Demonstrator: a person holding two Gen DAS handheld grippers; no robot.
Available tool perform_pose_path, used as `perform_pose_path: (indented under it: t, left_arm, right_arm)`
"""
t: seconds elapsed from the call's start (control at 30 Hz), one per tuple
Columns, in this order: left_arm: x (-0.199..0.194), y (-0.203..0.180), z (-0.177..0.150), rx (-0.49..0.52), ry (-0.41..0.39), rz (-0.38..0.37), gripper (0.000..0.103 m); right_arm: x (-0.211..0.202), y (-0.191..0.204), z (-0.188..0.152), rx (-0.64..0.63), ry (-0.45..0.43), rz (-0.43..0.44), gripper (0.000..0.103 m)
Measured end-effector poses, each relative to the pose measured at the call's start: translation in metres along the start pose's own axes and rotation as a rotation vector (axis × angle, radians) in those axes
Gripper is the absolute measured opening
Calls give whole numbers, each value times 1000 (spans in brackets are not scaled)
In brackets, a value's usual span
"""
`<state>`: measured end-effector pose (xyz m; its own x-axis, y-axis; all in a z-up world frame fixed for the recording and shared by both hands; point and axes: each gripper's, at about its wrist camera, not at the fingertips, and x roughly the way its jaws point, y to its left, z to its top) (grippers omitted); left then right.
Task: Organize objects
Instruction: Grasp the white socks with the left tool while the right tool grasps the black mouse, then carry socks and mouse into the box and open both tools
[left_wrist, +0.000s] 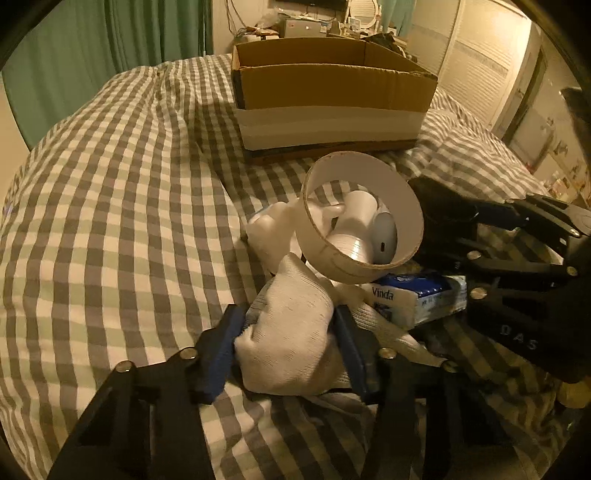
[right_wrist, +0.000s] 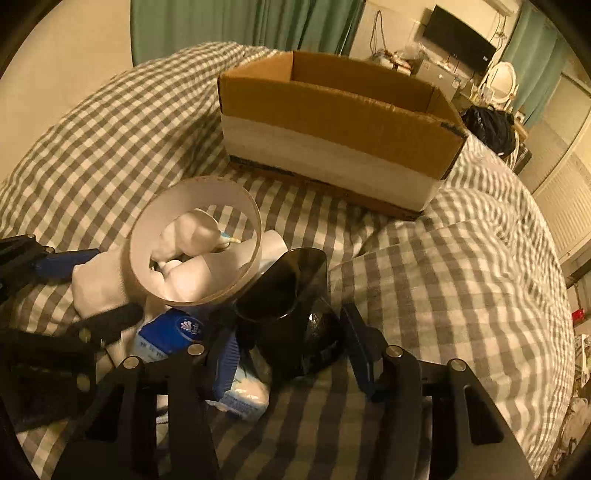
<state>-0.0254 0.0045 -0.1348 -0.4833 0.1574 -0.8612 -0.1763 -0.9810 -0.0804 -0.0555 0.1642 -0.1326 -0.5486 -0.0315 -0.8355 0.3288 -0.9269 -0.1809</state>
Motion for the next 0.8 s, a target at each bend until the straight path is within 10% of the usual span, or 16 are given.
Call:
perform_pose_path:
  t: [0.17,0.3,0.8]
  left_arm:
    - [-15,0,0,0,-13,0,41]
    - [-33,-4,0,21,-40,16,40]
    - [-89,18,35,-4,-206,65,38]
  right_arm:
    - [-24,-1,4,8,-58,-11,48]
    - [-45,1,6,5,-92,-3,28]
    - [-97,-10,21,25,-217,-6,28]
